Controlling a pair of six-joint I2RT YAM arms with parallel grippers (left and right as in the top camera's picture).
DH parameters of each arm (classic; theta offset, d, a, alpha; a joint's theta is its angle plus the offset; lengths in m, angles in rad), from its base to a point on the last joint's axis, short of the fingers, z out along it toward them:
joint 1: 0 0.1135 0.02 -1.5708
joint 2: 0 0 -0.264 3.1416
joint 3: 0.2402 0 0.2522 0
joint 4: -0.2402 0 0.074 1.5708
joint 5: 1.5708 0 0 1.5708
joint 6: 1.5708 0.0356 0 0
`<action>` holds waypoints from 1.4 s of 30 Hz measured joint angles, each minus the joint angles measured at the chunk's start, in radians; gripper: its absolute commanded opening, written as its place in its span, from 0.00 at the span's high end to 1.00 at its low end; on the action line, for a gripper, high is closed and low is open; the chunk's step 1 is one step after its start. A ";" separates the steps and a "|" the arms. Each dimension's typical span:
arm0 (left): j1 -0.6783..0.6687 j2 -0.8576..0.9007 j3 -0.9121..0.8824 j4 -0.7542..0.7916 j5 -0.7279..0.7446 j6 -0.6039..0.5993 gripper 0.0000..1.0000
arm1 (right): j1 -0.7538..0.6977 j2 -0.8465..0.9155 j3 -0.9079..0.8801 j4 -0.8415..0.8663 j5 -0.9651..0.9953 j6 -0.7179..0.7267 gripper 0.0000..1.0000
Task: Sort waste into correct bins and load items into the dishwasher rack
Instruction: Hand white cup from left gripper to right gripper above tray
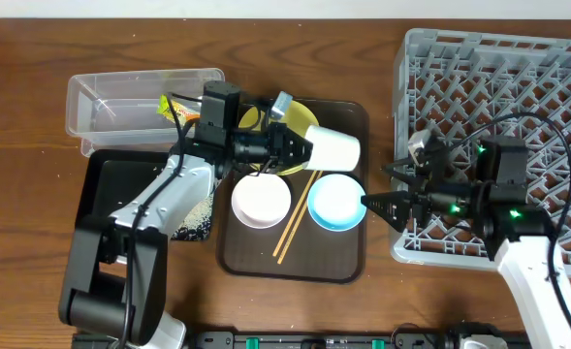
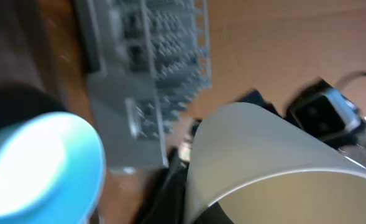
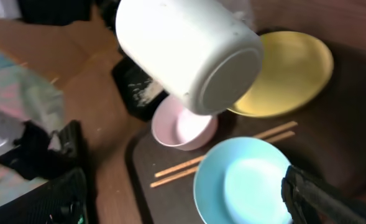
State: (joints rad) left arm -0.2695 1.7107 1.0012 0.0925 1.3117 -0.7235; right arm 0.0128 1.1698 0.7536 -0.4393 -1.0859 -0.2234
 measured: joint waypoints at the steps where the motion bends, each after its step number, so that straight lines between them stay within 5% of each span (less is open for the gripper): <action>1: -0.002 0.000 0.000 0.002 0.023 -0.011 0.94 | 0.000 0.016 0.000 0.015 -0.018 -0.011 0.01; 11: -0.075 0.000 0.000 0.015 0.084 -0.056 0.94 | 0.000 0.067 0.000 0.206 -0.168 -0.042 0.03; 31: -0.141 0.000 0.000 0.151 0.097 -0.203 0.94 | 0.000 0.067 0.000 0.232 -0.224 -0.044 0.17; 42: -0.157 0.000 0.000 0.151 0.096 -0.219 0.94 | 0.000 0.067 0.000 0.236 -0.231 -0.050 0.41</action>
State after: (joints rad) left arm -0.4263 1.7107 1.0012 0.2440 1.4075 -0.9428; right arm 0.0128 1.2369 0.7536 -0.2035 -1.3170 -0.2733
